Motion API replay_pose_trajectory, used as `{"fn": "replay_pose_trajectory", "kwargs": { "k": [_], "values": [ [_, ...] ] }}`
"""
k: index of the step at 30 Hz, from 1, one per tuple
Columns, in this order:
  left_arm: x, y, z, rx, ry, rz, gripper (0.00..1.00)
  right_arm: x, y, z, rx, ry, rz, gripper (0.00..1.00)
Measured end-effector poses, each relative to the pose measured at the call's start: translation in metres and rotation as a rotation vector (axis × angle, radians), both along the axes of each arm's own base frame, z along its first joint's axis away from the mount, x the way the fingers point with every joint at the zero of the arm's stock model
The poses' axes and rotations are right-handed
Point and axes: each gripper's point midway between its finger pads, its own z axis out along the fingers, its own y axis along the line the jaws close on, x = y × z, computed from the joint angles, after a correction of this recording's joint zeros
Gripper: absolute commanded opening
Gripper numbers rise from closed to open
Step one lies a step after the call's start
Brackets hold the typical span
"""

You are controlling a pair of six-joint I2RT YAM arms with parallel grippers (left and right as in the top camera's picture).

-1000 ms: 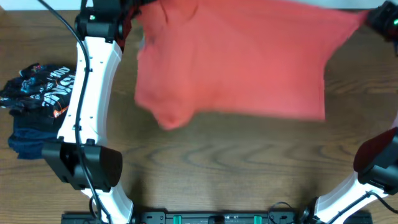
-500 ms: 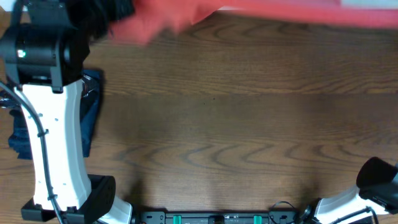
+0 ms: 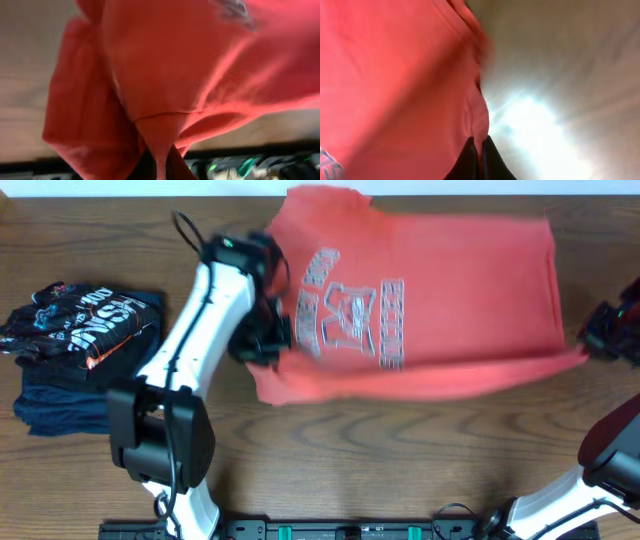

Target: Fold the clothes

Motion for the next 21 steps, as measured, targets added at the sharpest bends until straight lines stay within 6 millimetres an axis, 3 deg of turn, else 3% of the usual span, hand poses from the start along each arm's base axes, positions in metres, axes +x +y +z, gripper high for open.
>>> {"fn": "replay_pose_trajectory", "kwargs": {
  "k": [4,9,13,21],
  "values": [
    [-0.043,0.012,-0.030,0.036,0.157,-0.010,0.06,-0.027,0.000,-0.026,0.026,0.084,-0.053,0.01],
    [-0.070,0.020,-0.047,0.059,0.248,-0.016,0.06,-0.049,-0.002,-0.044,0.047,0.135,-0.117,0.01],
    [-0.079,0.022,-0.051,0.065,0.275,-0.014,0.06,-0.056,-0.005,-0.047,0.053,0.147,-0.151,0.01],
    [-0.076,0.021,-0.047,0.055,0.245,-0.014,0.06,-0.054,-0.007,-0.047,0.050,0.135,-0.161,0.01]
  ]
}}
